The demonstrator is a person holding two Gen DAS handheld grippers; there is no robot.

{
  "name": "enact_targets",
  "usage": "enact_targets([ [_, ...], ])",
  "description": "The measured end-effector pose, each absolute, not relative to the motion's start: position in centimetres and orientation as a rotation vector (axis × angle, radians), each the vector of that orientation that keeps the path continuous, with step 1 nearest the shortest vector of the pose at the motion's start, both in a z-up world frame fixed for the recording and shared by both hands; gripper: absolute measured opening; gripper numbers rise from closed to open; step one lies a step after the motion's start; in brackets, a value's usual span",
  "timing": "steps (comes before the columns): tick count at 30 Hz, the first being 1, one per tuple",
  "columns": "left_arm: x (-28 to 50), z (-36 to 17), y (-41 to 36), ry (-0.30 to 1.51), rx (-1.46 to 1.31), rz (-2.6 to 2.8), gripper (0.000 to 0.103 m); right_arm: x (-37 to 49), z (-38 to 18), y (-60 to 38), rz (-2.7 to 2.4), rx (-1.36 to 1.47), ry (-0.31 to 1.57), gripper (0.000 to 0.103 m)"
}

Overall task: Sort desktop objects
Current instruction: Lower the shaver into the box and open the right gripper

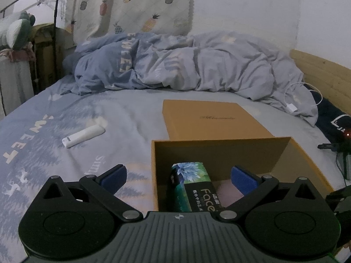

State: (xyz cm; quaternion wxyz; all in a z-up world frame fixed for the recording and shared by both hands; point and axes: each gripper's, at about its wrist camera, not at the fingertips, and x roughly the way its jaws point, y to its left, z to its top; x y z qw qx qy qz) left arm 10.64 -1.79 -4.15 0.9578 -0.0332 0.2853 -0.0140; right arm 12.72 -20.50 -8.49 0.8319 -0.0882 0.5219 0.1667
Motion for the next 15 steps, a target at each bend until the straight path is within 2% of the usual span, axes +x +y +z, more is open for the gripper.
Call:
enact_targets([
  [2,10.7,-4.2,-1.8,0.579,-0.065,-0.027,0.103,12.6,-8.1,-20.6,0.361,-0.179,1.093,0.075],
  [5,10.7,-4.2,-1.7,0.58,-0.065,-0.027,0.103,12.4,-7.6,-20.6,0.372,-0.174,1.077,0.077],
  [11,10.7,-4.2,-1.7,0.578,-0.065,-0.035,0.103,12.0,-6.3,-20.6,0.386,-0.163,1.035,0.089],
  [15,10.6,-4.1,-1.3,0.57,-0.077,-0.064,0.103,11.5,-5.6,-20.9,0.407,-0.148,1.003,0.089],
])
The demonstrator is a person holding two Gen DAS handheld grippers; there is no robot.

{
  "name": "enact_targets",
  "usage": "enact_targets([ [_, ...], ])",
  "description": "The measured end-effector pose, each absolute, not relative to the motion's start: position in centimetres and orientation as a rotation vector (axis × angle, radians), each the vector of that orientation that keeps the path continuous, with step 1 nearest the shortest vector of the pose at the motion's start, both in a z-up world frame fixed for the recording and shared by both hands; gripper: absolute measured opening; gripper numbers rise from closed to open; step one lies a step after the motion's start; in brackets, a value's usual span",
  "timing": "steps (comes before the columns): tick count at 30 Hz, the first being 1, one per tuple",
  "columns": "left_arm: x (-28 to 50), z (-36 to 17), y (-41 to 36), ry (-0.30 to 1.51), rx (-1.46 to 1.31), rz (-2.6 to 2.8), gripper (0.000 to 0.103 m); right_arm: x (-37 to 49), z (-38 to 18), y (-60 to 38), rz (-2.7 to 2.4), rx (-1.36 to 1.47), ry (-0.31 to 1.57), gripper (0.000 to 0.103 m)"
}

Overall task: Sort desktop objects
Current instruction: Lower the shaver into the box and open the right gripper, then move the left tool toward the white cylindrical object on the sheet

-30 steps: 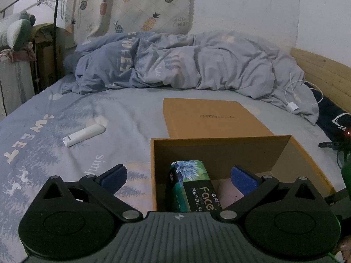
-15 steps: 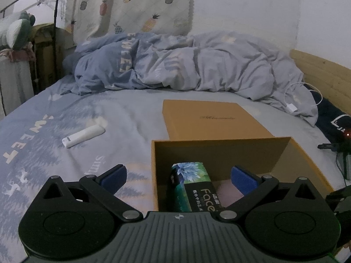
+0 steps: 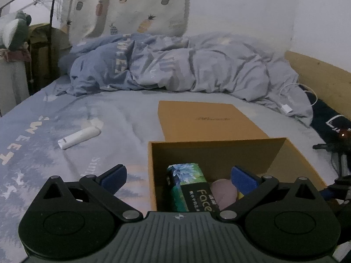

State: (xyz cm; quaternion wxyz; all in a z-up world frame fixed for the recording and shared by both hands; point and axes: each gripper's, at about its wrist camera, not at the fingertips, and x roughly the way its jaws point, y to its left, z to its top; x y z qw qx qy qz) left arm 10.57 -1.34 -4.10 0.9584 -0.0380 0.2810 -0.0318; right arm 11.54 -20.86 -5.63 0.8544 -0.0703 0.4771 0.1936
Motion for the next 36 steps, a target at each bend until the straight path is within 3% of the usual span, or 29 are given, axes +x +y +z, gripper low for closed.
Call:
enact_targets([
  [14,10.6,-4.8,-0.9,0.574,-0.068,-0.1,0.103,10.3,-3.4,-21.0,0.446,-0.061,0.873,0.103],
  [36,9.1,-4.1,2.5,0.544,-0.038,-0.068,0.103,10.1,-1.0,-17.5,0.492,-0.049,0.771,0.103],
])
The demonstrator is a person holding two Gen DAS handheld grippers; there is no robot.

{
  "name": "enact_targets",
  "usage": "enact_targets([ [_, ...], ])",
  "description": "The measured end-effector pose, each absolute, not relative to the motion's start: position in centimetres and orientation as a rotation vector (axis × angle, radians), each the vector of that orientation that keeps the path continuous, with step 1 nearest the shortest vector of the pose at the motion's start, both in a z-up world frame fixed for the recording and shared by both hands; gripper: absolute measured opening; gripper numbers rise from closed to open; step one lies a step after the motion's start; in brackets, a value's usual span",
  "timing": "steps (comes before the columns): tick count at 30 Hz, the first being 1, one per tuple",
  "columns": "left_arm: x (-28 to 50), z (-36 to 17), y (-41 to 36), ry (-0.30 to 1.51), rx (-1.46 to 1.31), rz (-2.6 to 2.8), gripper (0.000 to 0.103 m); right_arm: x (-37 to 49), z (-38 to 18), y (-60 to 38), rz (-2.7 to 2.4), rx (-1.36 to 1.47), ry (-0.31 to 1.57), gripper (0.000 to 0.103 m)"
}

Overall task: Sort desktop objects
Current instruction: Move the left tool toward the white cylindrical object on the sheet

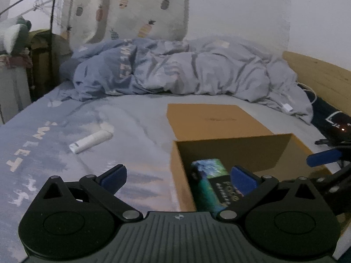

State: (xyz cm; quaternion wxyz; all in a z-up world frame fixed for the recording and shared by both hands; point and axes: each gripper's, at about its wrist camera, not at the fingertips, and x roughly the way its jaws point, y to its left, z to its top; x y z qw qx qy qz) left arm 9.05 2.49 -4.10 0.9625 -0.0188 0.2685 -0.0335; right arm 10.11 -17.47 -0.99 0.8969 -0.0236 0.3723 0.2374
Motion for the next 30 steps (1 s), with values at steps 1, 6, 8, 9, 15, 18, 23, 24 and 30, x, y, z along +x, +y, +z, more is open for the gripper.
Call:
enact_targets([
  [1,9.0,-3.9,2.8,0.536,-0.021,-0.055,0.103,10.1,-0.7,-17.4,0.491,-0.044,0.765,0.103],
  [6,8.5,-2.7,4.1,0.501,0.026,-0.029,0.103,9.3,0.8,-16.5,0.506,-0.035,0.713,0.103],
  [8,8.6,-2.3,4.8,0.494,0.031,-0.018,0.103,9.0,1.3,-16.0,0.524,-0.015,0.702,0.103],
  [9,8.7,-2.2,5.0,0.493,0.03,-0.012,0.103,9.0,1.6,-15.8,0.533,-0.001,0.698,0.103],
  [15,9.5,-1.9,6.9,0.506,0.004,0.024,0.103,9.5,3.7,-13.9,0.597,0.027,0.672,0.103],
  [18,10.0,-2.2,7.7,0.524,0.016,0.036,0.103,10.3,4.7,-13.0,0.619,0.034,0.66,0.103],
  [23,10.7,-2.1,9.3,0.538,0.051,0.053,0.103,12.3,5.9,-11.8,0.647,0.054,0.65,0.103],
  [24,10.8,-2.0,9.7,0.539,0.056,0.057,0.103,12.8,6.0,-11.4,0.65,0.06,0.651,0.103],
  [30,12.5,-1.4,11.6,0.542,0.106,0.08,0.103,15.9,6.0,-9.2,0.68,0.102,0.663,0.103],
])
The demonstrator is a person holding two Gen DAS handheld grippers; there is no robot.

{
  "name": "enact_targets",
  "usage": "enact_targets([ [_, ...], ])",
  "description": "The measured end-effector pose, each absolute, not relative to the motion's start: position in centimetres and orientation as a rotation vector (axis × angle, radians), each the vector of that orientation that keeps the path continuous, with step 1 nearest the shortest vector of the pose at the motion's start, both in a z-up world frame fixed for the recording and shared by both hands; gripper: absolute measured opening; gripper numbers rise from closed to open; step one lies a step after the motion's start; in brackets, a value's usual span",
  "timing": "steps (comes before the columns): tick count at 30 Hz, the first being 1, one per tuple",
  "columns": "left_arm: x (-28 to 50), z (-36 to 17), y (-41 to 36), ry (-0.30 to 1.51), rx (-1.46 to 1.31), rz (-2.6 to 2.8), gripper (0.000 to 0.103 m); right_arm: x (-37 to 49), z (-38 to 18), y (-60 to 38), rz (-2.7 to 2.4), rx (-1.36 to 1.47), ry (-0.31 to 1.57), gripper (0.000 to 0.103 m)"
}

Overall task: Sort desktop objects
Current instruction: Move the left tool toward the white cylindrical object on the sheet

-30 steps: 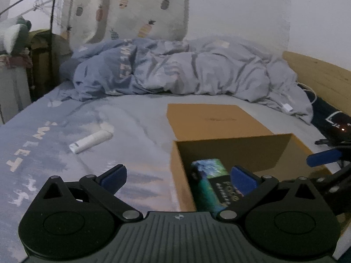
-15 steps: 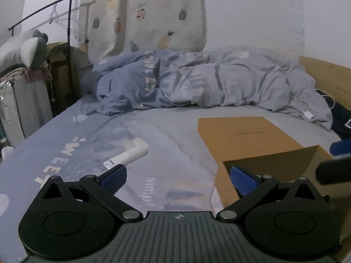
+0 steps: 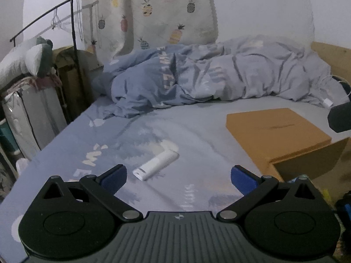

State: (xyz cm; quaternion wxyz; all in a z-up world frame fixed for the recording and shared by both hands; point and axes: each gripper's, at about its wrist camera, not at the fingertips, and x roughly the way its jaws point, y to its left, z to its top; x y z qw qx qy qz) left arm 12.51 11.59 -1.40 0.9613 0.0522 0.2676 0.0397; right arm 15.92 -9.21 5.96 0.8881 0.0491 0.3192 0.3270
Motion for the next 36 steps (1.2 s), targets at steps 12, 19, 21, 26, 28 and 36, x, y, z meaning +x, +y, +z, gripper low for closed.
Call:
enact_targets([
  [12,18.7,-2.1,15.1,0.582,0.171,0.097,0.103,22.6,5.2,-4.9,0.728,0.217,0.701,0.103],
  [19,23.2,-3.8,17.1,0.624,0.212,0.083,0.103,26.5,3.8,-3.5,0.725,0.276,0.735,0.103],
  [21,24.1,-4.5,17.6,0.636,0.213,0.079,0.103,27.5,3.2,-3.1,0.716,0.279,0.743,0.103],
  [26,26.4,-6.7,18.5,0.673,0.224,0.048,0.103,30.0,1.8,-2.1,0.699,0.294,0.775,0.103],
  [28,27.4,-7.8,18.7,0.688,0.233,0.031,0.103,30.7,1.4,-1.8,0.692,0.293,0.78,0.103],
  [36,31.0,-11.5,19.9,0.756,0.209,-0.035,0.101,34.6,-0.6,0.2,0.669,0.297,0.836,0.103],
])
